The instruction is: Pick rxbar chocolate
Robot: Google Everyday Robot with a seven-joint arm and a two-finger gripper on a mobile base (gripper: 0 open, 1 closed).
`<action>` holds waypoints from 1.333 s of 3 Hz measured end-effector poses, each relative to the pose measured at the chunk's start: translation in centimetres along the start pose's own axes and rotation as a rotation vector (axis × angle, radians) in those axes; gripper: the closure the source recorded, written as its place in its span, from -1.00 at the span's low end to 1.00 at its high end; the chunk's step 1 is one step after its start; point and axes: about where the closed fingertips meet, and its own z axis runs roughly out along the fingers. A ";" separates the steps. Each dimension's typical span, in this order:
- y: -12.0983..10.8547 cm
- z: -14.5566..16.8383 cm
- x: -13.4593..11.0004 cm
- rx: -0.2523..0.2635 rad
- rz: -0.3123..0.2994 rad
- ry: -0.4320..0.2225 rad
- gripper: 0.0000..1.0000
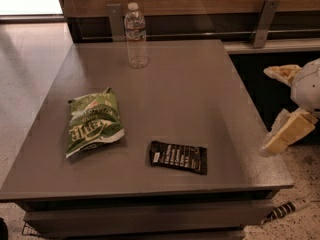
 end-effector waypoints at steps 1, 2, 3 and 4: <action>1.3 2.7 -1.1 -0.024 0.047 -0.295 -1.00; 2.2 2.9 -3.7 -0.053 0.092 -0.497 -1.00; 3.9 2.1 -6.0 -0.062 0.112 -0.614 -1.00; 4.0 2.2 -6.1 -0.062 0.112 -0.616 -1.00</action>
Offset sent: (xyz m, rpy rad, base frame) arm -0.0111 0.0728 0.0133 0.7791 -0.0868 0.1127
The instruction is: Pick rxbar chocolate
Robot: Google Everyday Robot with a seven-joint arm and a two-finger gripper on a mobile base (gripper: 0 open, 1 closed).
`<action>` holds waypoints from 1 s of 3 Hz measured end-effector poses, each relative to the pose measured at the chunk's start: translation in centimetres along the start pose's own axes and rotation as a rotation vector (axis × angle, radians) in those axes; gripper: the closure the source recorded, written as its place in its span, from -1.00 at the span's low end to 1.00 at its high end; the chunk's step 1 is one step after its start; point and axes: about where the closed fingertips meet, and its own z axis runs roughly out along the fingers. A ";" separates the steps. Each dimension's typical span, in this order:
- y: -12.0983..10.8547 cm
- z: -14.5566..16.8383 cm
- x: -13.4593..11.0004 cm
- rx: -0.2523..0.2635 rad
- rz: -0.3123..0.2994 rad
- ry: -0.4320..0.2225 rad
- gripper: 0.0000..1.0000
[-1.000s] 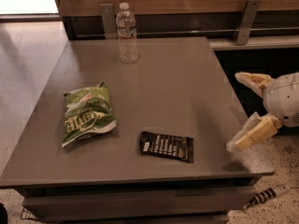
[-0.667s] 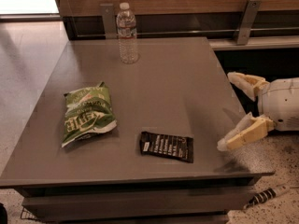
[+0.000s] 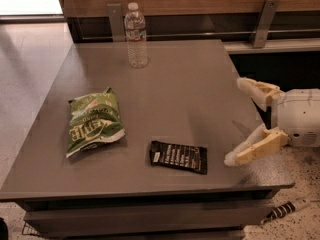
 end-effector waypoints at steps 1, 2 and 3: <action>0.9 2.0 0.7 0.018 0.005 -0.002 -1.00; 1.5 3.6 1.2 0.036 0.013 -0.010 -1.00; 2.7 6.5 2.3 0.022 0.015 -0.029 -1.00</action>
Offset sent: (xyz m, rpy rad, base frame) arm -0.0005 0.0447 -0.0406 0.0320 -0.0037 -0.0674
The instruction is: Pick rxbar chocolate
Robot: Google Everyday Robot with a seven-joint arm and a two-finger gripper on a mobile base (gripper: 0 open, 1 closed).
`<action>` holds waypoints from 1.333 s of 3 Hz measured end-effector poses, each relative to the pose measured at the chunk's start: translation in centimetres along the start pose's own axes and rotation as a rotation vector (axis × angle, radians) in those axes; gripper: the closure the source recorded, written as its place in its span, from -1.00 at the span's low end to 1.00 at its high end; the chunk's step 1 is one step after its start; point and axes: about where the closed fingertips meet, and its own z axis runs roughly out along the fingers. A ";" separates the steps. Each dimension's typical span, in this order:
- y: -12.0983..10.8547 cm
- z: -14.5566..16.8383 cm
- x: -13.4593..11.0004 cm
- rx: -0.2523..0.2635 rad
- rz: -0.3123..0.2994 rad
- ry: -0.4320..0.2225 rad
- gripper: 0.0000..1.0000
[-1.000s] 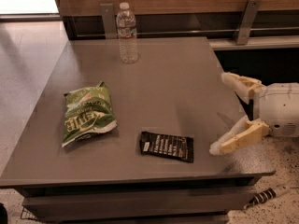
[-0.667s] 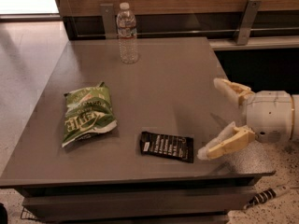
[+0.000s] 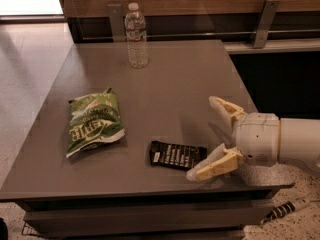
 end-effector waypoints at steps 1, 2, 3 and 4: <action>0.9 1.2 0.6 -0.016 -0.002 -0.012 -1.00; 1.5 2.2 1.7 -0.025 0.010 -0.028 -1.00; 1.8 3.0 3.0 -0.031 0.024 -0.039 -1.00; 2.2 3.3 4.3 -0.039 0.026 -0.036 -1.00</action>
Offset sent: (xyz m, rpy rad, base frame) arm -0.0055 0.0223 -0.0489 0.0657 0.0254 0.0199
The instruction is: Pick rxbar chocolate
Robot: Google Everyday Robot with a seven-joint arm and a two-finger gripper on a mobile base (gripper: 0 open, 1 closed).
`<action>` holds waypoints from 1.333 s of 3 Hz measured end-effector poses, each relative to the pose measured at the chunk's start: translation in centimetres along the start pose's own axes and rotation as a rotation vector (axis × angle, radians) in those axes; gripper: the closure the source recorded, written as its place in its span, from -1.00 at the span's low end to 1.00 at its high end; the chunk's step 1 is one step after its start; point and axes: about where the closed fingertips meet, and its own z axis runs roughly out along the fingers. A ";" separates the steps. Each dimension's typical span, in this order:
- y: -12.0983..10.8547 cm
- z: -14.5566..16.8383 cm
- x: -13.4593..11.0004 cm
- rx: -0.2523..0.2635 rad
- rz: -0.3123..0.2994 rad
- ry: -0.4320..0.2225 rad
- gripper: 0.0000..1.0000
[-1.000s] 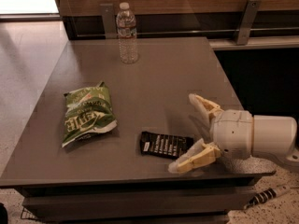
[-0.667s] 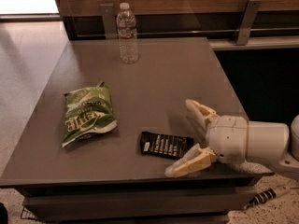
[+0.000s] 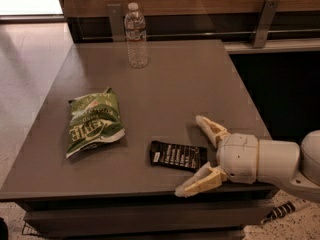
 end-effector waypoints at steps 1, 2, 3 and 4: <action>0.4 0.1 0.9 0.003 -0.004 0.010 -0.71; 0.4 0.1 0.7 0.003 -0.004 0.011 -0.26; 0.4 0.0 0.5 0.003 -0.004 0.011 0.22; 0.4 0.0 0.5 0.003 -0.005 0.011 0.69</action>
Offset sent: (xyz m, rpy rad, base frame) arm -0.0028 -0.0002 -0.0082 -0.0098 -0.0007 -0.0022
